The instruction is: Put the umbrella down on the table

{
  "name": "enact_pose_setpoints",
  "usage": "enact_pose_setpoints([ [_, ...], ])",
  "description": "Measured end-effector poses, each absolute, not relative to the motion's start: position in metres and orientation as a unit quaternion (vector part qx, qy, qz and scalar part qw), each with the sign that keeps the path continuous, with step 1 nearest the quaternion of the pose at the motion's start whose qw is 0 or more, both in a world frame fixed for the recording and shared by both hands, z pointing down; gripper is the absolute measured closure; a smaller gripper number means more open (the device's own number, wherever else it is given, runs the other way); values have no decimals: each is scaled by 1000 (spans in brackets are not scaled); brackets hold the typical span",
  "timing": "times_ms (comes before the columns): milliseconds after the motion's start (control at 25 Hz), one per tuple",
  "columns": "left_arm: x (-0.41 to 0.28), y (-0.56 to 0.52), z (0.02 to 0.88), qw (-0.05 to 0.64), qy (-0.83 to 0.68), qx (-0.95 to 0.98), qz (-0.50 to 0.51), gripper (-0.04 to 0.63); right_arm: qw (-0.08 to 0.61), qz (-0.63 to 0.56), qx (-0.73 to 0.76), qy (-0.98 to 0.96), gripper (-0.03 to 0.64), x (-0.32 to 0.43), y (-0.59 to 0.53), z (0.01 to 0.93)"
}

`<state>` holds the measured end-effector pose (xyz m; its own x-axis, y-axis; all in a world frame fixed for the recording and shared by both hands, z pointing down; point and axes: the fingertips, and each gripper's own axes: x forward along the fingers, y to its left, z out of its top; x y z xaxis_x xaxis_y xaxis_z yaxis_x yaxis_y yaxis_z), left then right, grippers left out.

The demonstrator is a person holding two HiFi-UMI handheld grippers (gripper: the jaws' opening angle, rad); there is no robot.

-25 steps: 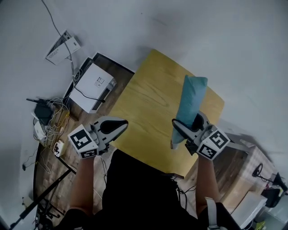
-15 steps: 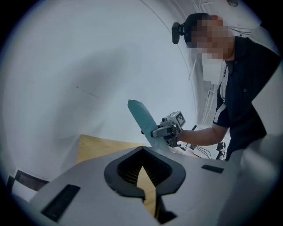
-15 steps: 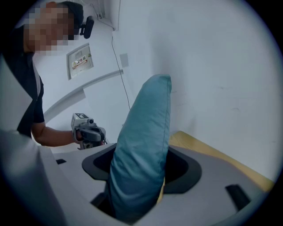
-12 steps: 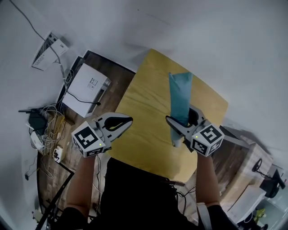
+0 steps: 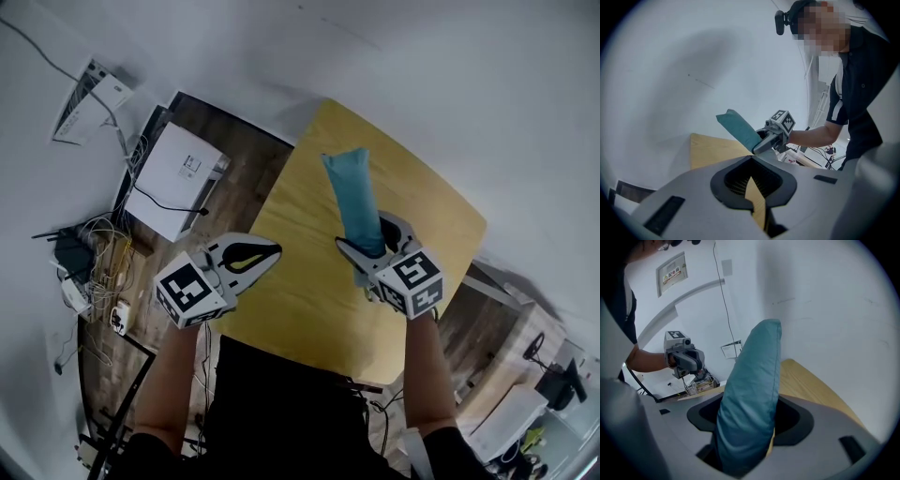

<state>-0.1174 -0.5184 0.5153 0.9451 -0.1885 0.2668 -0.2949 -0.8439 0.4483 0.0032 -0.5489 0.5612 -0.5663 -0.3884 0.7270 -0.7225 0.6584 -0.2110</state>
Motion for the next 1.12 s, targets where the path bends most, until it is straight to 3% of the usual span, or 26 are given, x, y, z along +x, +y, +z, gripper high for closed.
enact_pose_setpoints([
  [560,-113,-530,547,249,-109,956,109,584,441,280,293,-801,301,4,-559,628],
  [1120,-114,-528,552,254,-94,958,98,584,482,288,283,-778,301,-2,-556,654],
])
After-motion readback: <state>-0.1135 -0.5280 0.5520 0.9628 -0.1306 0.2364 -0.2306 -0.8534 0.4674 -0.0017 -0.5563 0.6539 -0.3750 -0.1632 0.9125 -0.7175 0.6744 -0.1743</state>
